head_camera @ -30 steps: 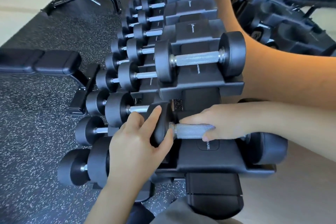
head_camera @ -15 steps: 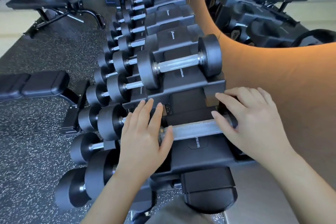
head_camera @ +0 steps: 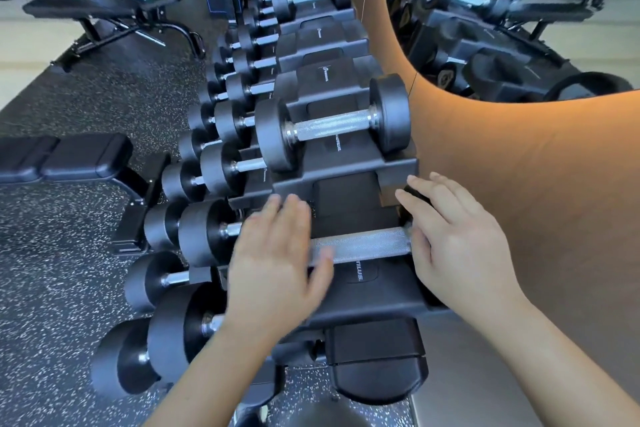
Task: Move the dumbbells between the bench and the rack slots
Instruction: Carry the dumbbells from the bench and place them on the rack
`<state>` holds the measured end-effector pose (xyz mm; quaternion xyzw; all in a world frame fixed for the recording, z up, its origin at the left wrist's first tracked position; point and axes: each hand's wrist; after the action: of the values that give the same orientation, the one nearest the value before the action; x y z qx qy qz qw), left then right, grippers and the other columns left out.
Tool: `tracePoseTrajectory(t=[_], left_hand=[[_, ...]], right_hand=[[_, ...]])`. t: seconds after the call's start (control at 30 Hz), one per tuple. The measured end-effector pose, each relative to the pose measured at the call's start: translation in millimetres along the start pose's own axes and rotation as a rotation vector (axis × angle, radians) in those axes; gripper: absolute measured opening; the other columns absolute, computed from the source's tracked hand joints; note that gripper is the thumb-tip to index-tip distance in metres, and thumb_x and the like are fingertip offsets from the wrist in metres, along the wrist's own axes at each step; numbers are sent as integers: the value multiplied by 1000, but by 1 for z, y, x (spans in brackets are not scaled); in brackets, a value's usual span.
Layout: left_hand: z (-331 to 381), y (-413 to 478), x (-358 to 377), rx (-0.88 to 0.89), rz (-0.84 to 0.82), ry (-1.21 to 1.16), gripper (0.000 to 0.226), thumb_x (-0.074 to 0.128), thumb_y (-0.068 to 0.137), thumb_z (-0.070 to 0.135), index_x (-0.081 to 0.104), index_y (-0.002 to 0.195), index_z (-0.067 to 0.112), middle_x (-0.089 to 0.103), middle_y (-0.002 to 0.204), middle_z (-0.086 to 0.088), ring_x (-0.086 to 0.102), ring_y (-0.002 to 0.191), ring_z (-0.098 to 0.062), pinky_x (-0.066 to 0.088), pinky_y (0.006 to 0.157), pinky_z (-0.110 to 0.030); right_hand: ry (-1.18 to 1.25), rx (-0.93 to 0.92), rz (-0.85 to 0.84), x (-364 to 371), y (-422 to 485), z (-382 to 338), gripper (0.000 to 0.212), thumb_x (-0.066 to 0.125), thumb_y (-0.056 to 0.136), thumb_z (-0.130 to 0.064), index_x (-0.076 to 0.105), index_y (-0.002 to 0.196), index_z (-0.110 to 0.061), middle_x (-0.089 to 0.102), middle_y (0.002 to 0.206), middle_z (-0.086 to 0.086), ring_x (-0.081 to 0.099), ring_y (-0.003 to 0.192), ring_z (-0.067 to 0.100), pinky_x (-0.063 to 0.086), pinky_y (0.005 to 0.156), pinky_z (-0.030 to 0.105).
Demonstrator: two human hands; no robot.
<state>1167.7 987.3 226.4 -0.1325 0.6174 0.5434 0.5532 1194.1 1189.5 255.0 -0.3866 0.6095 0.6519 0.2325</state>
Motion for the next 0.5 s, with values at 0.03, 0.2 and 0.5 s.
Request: tracePoseTrajectory(t=[0.03, 0.2, 0.5], left_hand=[[14, -2, 6, 73, -31, -41, 53, 41, 85, 33, 56, 117, -7, 57, 121, -24, 52, 112, -37, 42, 91, -46], [41, -9, 20, 143, -52, -160, 41, 43, 86, 19, 58, 116, -4, 52, 129, -20, 46, 122, -34, 37, 98, -47], [-17, -7, -3, -8, 15, 32, 42, 46, 84, 25, 59, 119, 7, 49, 131, -24, 41, 124, -40, 41, 85, -62]], right_hand=[[1, 0, 1, 0, 1, 0, 40, 38, 78, -4, 67, 105, 0, 66, 111, 17, 59, 107, 40, 54, 79, 47], [14, 31, 49, 2, -3, -1, 36, 41, 81, -5, 68, 105, -1, 65, 113, 17, 59, 108, 39, 52, 83, 48], [38, 40, 80, 3, -17, 0, 32, 53, 78, -1, 68, 107, -4, 60, 121, 18, 50, 116, 41, 48, 89, 42]])
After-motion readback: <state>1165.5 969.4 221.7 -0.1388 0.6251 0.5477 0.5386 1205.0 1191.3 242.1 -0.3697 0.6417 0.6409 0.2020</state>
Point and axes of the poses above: each hand's wrist, its own y-axis towards the middle knuckle, its own x-axis out of the palm, z = x × y
